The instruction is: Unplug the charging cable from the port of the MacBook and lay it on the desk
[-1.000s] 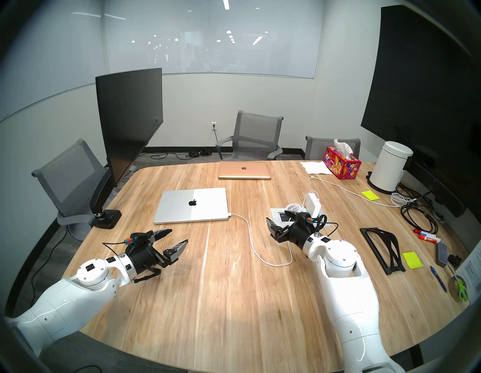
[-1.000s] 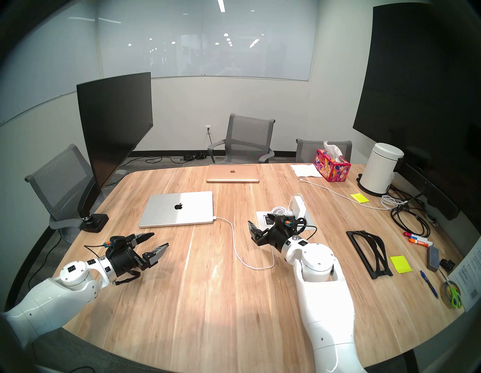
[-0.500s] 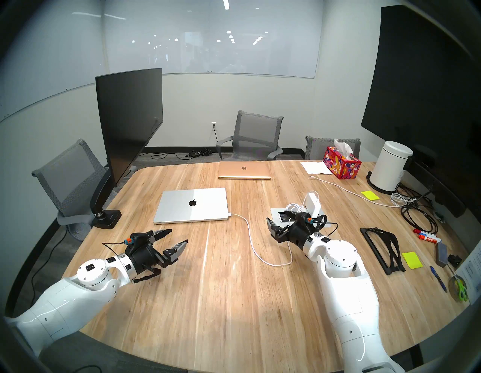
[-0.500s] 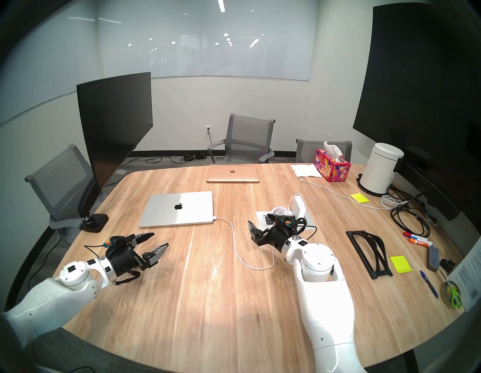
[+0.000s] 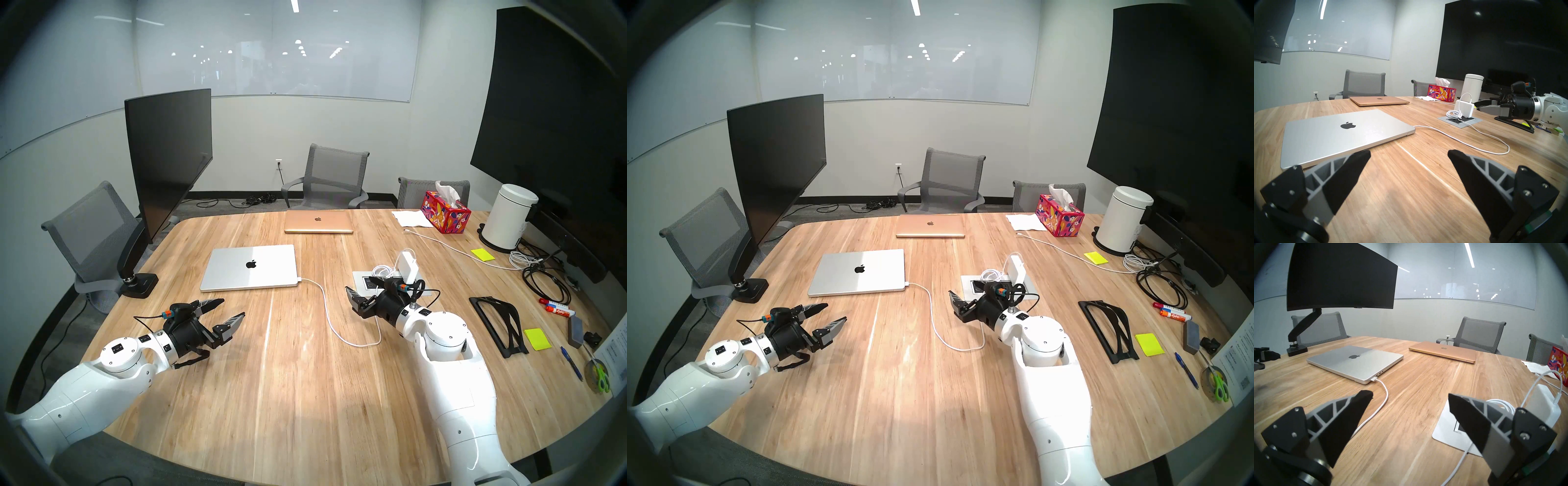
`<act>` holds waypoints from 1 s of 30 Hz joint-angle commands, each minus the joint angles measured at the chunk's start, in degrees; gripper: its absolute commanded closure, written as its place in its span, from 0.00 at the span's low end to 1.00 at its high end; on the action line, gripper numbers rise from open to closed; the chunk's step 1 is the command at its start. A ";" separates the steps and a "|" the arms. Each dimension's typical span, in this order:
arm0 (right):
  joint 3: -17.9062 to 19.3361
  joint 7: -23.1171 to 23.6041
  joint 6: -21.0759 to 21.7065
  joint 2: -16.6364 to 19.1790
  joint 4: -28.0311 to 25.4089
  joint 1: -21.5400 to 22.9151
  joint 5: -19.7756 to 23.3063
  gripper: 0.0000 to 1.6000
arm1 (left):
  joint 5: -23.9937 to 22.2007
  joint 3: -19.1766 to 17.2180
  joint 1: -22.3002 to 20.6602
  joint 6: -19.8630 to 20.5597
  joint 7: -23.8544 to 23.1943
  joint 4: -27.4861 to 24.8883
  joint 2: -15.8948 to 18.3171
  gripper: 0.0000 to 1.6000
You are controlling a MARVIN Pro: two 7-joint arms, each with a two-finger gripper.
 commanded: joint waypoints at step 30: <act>-4.13 2.20 0.28 0.84 6.14 8.69 -3.12 0.00 | -0.08 -0.23 -0.35 -0.45 0.10 -0.46 0.05 0.00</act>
